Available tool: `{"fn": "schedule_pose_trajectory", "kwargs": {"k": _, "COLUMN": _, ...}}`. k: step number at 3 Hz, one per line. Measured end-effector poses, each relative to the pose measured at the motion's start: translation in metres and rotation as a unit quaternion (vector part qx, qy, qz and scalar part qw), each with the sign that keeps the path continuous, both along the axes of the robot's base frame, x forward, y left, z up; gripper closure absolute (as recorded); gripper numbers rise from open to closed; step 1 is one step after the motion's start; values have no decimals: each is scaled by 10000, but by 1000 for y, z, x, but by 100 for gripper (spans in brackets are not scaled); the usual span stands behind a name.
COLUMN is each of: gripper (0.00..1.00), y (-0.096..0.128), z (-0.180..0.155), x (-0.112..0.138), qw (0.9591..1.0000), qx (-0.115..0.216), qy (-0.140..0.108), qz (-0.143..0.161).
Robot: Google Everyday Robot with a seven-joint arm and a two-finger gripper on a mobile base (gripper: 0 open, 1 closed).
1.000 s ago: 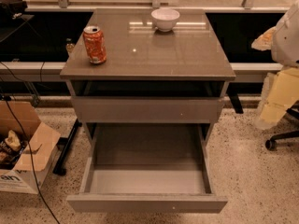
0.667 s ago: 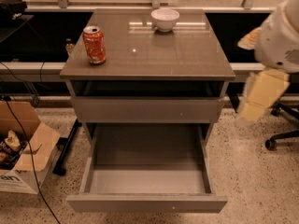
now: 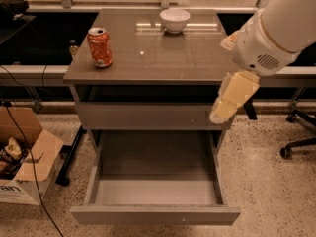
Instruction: Place coke can into middle drawer
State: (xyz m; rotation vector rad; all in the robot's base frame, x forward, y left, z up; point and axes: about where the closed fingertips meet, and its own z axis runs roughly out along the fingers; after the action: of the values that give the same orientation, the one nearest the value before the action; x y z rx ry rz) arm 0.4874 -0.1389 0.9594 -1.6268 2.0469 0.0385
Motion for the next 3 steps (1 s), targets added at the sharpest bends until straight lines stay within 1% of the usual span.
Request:
{"fn": "schedule_pose_trajectory", "kwargs": {"k": 1, "gripper": 0, "y": 22, "z": -14, "x": 27, "qw": 9994, "qx": 287, "qy": -9, "qz": 199}}
{"fn": "schedule_pose_trajectory", "kwargs": {"k": 2, "gripper": 0, "y": 35, "z": -22, "x": 55, "qw": 9979, "qx": 510, "qy": 108, "qz": 376}}
{"fn": "schedule_pose_trajectory", "kwargs": {"k": 3, "gripper": 0, "y": 36, "z": -22, "x": 59, "qw": 9978, "qx": 534, "qy": 103, "qz": 380}}
